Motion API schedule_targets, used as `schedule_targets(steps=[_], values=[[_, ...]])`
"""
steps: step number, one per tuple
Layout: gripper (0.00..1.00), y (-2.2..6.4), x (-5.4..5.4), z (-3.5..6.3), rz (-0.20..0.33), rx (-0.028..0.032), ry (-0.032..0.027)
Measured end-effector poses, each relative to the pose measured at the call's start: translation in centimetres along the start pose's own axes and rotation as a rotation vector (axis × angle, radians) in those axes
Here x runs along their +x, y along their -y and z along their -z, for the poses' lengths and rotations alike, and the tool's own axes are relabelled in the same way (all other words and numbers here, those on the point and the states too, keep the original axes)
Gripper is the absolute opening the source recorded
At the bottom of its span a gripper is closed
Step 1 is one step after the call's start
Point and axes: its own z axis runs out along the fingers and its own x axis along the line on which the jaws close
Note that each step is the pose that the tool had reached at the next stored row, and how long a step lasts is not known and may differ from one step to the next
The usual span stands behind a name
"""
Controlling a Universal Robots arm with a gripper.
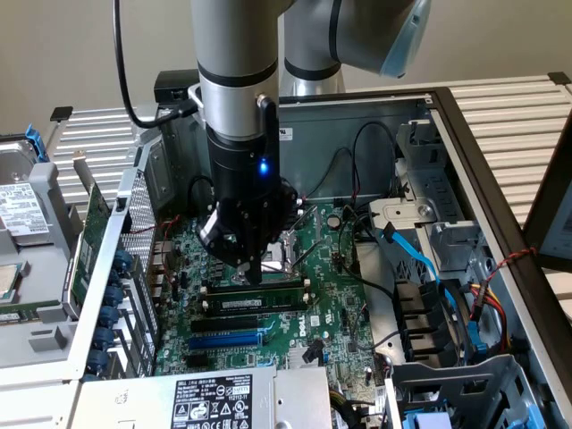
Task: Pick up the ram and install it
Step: 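Press down the ram until it locks into place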
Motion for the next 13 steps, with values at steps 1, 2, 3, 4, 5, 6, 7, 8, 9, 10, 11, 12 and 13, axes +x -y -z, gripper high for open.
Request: schedule_targets(steps=[1,2,3,4,5,6,7,8,9,10,11,12,13], values=[[0.11,0.0,0.0,0.0,-0.015,-0.0003,-0.0002],[0.11,0.0,0.0,0.0,-0.029,-0.0006,-0.0004],[0.11,0.0,0.0,0.0,-0.044,-0.0009,-0.0005],[0.11,0.0,0.0,0.0,-0.058,-0.0013,-0.0007],[0.11,0.0,0.0,0.0,-0.072,-0.0016,-0.0008],[0.11,0.01,0.0,0.0,-0.087,-0.0019,-0.001],[0.11,0.0,0.0,0.0,-0.101,-0.0022,-0.0012],[0.11,0.01,0.0,0.0,-0.115,-0.0025,-0.0013],[0.11,0.0,0.0,0.0,-0.129,-0.0029,-0.0014],[0.11,0.0,0.0,0.0,-0.144,-0.0032,-0.0016],[0.11,0.0,0.0,0.0,-0.158,-0.0035,-0.0017],[0.11,0.0,0.0,0.0,-0.172,-0.0038,-0.0019],[0.11,0.0,0.0,0.0,-0.186,-0.0041,-0.002]])
